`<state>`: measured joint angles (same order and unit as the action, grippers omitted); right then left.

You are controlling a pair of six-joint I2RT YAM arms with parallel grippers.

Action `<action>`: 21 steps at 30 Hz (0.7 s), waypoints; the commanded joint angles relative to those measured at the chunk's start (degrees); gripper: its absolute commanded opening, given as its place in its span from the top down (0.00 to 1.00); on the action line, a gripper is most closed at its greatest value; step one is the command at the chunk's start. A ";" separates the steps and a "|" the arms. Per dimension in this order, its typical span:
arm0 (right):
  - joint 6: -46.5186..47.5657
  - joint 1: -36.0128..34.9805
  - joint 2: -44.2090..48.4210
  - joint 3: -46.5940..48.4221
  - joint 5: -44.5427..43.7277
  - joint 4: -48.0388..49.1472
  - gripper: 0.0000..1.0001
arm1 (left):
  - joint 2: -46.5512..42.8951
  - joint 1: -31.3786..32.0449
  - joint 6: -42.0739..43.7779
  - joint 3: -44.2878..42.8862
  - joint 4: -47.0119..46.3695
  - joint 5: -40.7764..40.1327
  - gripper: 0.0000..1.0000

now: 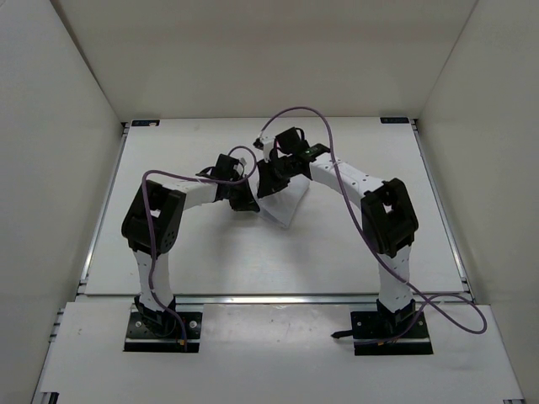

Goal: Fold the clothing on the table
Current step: Fold the skirt

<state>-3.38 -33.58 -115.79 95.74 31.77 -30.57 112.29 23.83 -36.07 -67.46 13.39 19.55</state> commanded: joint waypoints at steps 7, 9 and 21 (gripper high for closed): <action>-3.56 0.18 -0.76 0.58 -0.91 2.61 0.45 | -1.98 -2.39 0.04 2.51 -0.47 1.81 1.00; -4.18 1.50 1.35 -0.20 -3.10 3.23 0.35 | -2.34 -3.00 0.74 1.64 0.32 1.90 1.00; -9.81 10.29 9.35 -19.26 -0.31 12.54 0.67 | -12.17 -9.42 1.53 -1.00 3.74 4.53 1.00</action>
<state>-11.81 -22.81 -108.22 80.38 28.97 -21.76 107.28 15.81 -35.68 -66.28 16.29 22.98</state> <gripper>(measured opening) 0.345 0.081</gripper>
